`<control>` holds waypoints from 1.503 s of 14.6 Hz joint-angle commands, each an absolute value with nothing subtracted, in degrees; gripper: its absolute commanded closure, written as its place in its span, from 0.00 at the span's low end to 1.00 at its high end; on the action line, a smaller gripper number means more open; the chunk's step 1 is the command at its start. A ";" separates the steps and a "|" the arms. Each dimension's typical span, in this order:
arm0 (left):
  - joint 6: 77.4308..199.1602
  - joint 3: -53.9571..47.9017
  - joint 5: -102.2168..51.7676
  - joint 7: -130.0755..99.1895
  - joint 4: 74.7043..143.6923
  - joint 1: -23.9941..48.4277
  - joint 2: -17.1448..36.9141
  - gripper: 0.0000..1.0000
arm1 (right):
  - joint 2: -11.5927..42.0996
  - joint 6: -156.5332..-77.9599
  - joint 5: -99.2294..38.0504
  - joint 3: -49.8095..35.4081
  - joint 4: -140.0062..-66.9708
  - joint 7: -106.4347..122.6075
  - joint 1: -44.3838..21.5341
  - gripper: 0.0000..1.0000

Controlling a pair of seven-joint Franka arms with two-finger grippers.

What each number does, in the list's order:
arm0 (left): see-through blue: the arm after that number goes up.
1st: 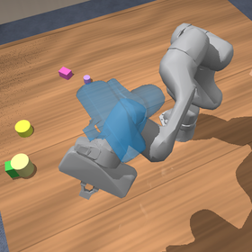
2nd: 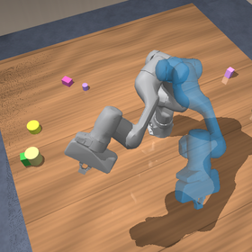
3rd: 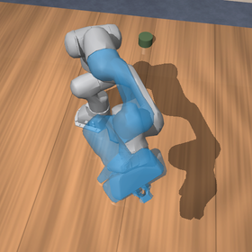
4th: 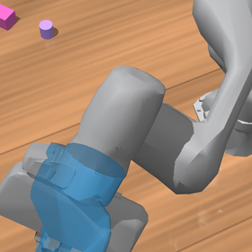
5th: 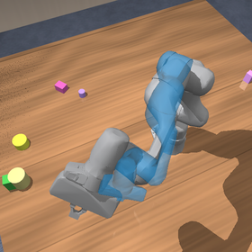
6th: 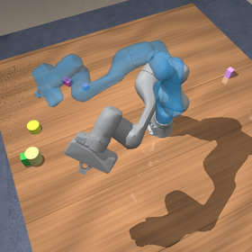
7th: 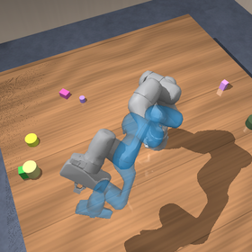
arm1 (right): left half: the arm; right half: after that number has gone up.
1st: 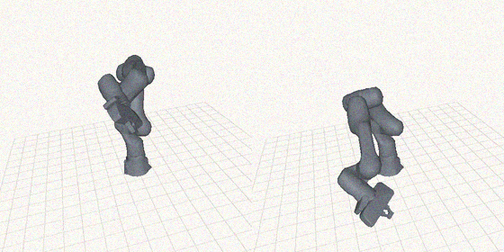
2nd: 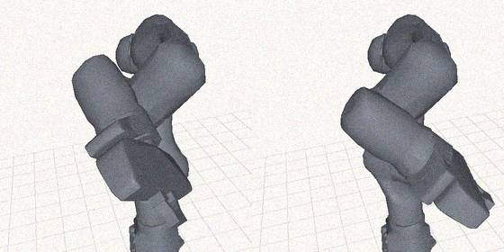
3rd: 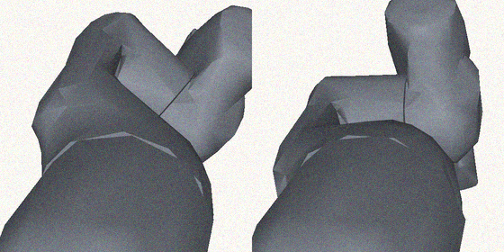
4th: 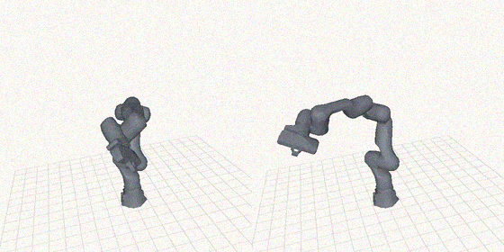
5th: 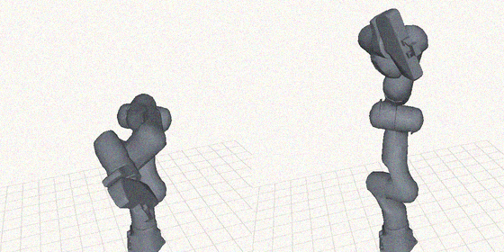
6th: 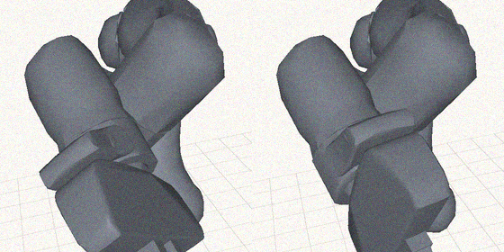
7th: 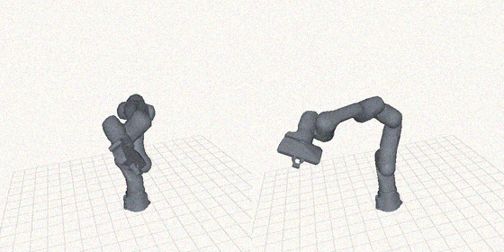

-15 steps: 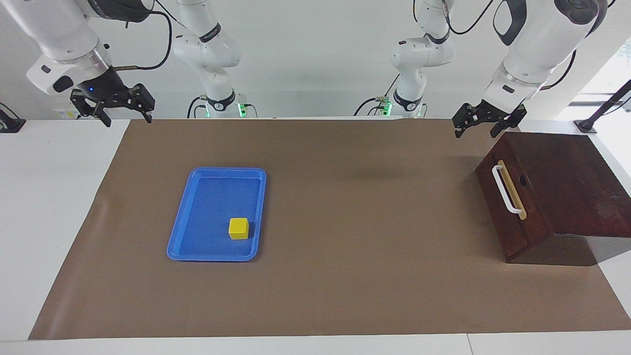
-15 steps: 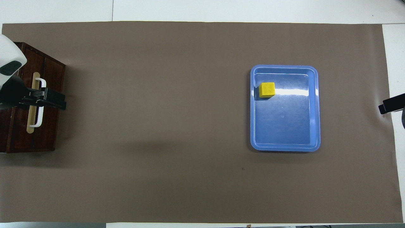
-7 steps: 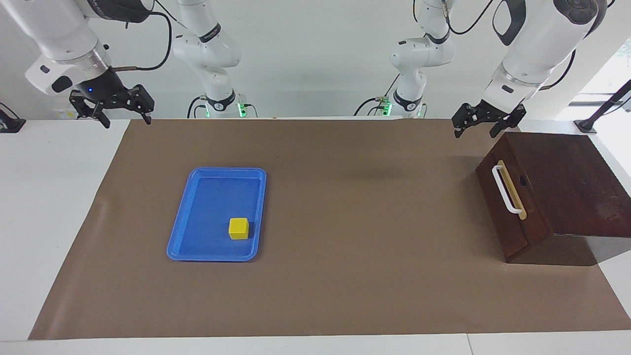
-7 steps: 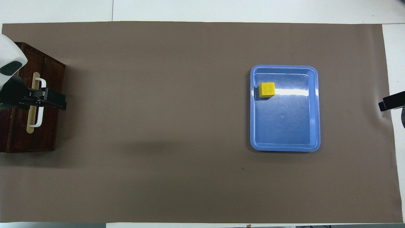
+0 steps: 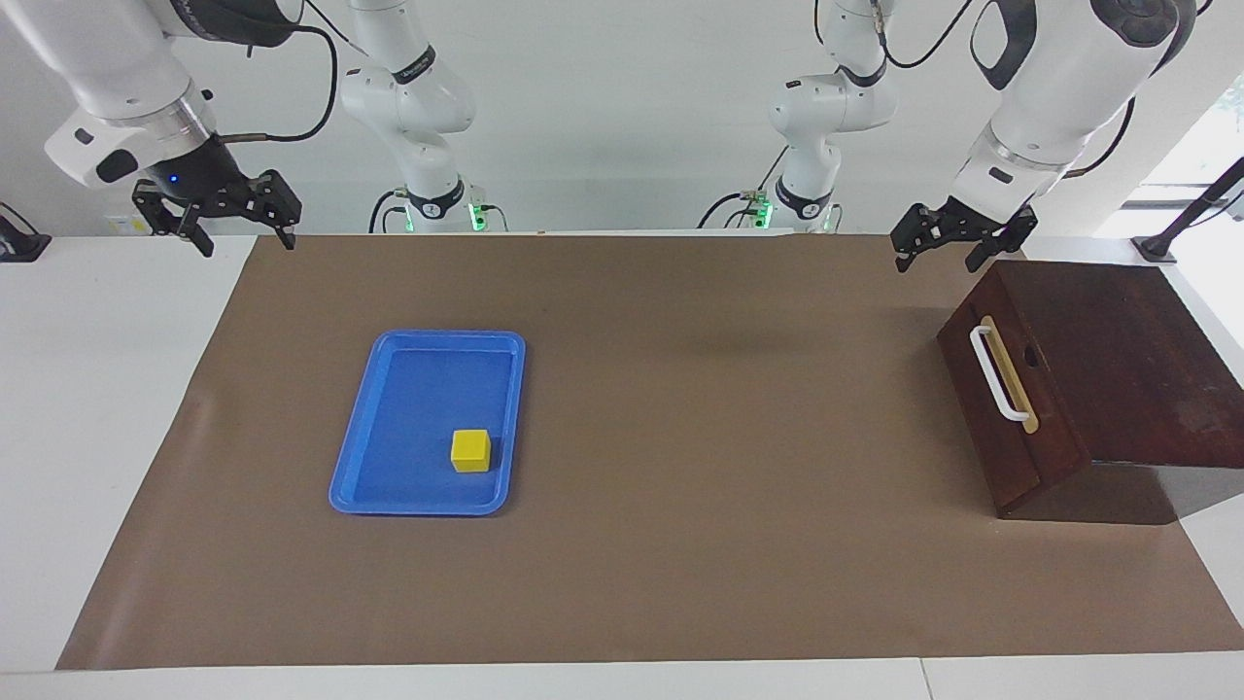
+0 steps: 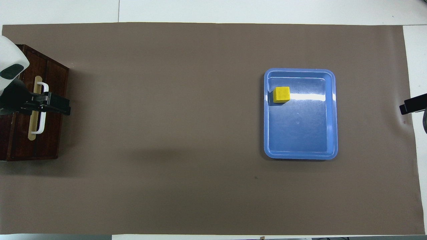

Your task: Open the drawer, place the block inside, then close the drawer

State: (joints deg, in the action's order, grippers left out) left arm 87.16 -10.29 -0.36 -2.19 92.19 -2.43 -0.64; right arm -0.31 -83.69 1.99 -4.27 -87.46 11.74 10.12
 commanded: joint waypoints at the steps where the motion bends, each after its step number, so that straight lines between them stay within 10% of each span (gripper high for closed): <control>1: 91.38 -9.76 0.25 -2.11 94.12 -1.67 -1.58 0.00 | -0.79 -86.47 2.02 -5.01 -89.55 9.59 11.08 0.00; 6: 97.81 -10.02 10.87 -2.11 96.76 -0.44 1.49 0.00 | 0.17 -89.55 -7.18 -5.01 -94.22 -15.94 10.72 0.00; 14: 108.61 -9.93 29.35 -3.96 102.55 1.15 9.58 0.00 | 13.79 -105.10 -28.45 -5.01 -95.79 -56.39 7.92 0.00; 22: 113.64 -9.49 38.84 -8.95 110.47 -0.79 9.76 0.00 | 26.71 -104.50 -40.25 -4.92 -92.20 -59.59 9.76 0.00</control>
